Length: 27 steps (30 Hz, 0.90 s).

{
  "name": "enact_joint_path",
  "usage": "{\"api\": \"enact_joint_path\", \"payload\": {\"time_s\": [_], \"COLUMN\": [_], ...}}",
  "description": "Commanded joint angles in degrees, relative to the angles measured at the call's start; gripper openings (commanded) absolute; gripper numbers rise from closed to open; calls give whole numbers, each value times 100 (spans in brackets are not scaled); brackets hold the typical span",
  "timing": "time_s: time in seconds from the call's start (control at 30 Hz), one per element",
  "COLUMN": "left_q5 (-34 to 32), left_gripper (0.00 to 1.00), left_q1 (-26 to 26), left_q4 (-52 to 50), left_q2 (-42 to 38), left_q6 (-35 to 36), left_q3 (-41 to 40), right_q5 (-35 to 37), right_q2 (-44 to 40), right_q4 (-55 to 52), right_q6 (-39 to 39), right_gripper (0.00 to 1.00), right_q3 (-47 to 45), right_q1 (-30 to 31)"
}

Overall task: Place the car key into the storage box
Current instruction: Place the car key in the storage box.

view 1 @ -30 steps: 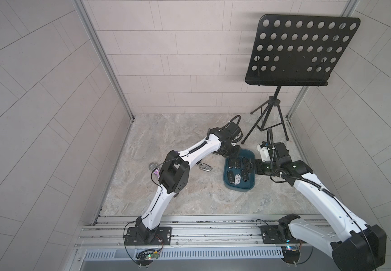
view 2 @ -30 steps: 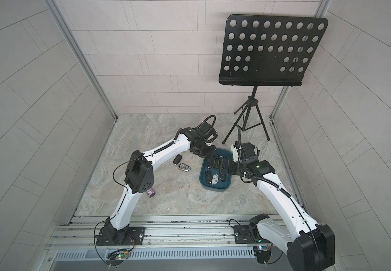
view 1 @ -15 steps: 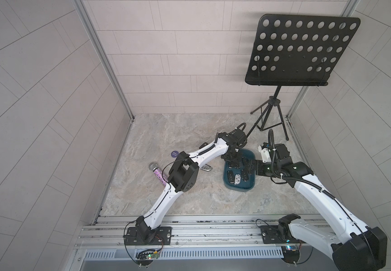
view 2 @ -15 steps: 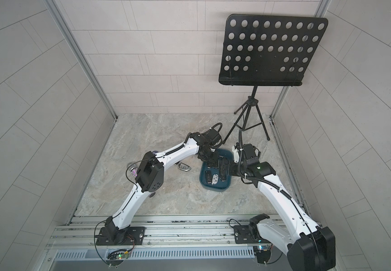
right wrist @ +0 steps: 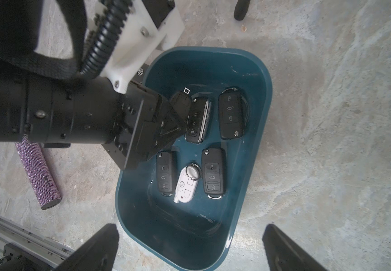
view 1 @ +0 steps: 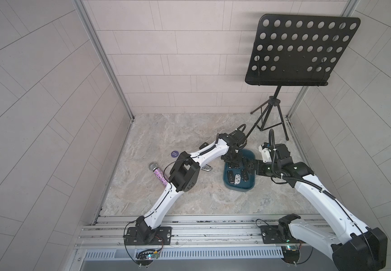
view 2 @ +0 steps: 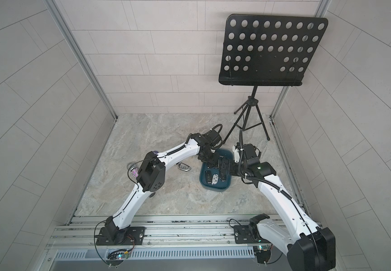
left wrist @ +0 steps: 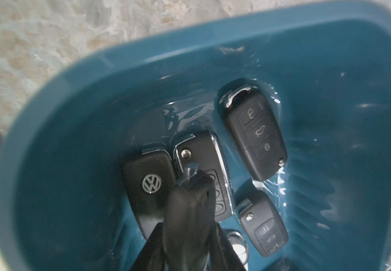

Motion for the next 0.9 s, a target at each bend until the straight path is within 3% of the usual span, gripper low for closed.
{"api": "enact_joint_path", "payload": {"time_s": [0.0,0.23,0.6,0.87], "left_q5": [-47,35,173,-102], "left_gripper": [35,51,55,60], "left_q1": [-31,-31,77,438], "left_q4": [-105,-105,-43,263], "left_q2": [119,56,-731,-1809], "left_q6": [-38,-77,-335,-516], "left_q3": [178,187,166,-763], "right_q5": [71,64,130,-126], "right_q2": [-128,-143,-209,-188], "right_q4": [-82,-97,-208,97], "right_q6": [38,47,-41,-58], "right_gripper": [100,100,100,100], "right_q3": [-88,-85,163,256], "right_q1": [-31,-40,-53,-55]}}
